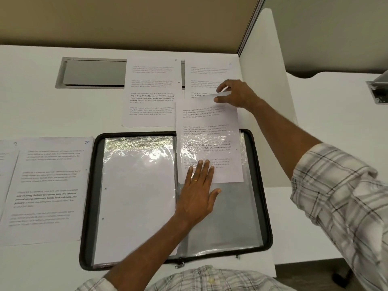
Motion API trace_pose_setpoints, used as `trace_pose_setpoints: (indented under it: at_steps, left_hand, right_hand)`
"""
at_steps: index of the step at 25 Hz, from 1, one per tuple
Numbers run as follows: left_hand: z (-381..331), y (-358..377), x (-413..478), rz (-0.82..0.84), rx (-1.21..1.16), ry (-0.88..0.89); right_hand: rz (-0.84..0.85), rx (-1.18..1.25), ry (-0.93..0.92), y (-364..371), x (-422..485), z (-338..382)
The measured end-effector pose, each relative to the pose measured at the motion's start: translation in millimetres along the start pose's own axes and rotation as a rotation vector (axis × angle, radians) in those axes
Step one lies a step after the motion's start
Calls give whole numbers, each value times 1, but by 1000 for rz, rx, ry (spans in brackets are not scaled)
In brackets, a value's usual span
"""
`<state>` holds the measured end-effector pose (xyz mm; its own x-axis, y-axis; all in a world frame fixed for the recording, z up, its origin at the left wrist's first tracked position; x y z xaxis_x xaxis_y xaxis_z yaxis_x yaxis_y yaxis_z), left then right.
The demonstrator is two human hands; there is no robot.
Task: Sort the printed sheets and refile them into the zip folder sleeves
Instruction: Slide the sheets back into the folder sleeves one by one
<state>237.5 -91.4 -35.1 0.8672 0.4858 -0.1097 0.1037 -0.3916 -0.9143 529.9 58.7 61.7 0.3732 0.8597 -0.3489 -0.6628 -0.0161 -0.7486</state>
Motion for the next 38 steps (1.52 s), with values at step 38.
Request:
trace_pose_setpoints:
  at_steps: [38]
  left_hand:
    - [-23, 6, -34, 14, 3, -58]
  right_hand:
    - [619, -245, -202, 97, -23, 35]
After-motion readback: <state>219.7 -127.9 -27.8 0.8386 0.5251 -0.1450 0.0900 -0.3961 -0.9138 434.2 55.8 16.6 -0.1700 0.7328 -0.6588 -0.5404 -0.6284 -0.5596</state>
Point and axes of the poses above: each hand's wrist, its own x-axis towards the middle knuckle, its own y-axis out of the palm, z = x × y, the point moved 7 cm from there along x, towards the middle knuckle, and after that the axes turned 5 degrees about z, right-handed, at the moved point
